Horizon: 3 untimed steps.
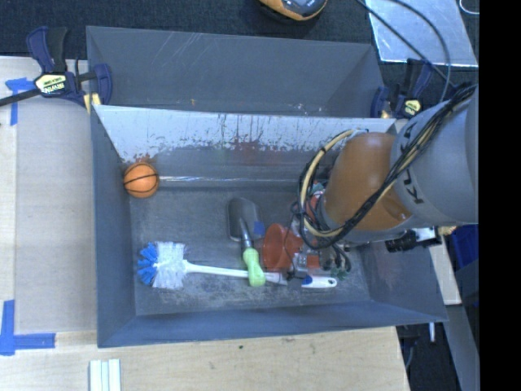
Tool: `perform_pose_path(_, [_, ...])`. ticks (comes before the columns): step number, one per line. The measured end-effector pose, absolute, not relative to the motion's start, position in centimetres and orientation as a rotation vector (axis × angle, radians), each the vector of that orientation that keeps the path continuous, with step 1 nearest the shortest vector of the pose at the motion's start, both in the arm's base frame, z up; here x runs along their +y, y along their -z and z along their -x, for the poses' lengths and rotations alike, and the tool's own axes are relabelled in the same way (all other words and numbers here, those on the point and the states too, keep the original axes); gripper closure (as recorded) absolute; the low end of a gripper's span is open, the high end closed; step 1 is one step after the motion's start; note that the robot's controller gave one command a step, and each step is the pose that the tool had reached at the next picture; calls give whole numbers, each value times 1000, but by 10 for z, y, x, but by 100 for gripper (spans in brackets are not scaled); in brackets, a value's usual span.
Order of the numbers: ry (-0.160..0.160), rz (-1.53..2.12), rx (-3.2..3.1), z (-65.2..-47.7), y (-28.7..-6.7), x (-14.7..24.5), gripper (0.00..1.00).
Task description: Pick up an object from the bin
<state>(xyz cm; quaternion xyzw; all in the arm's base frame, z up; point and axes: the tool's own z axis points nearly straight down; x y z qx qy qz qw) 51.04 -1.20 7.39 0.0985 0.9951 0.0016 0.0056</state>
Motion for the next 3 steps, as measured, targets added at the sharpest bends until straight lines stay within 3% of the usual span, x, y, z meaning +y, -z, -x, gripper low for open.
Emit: perform_pose_path(3, [-4, -307, 3116, -510, -74, -12, 100])
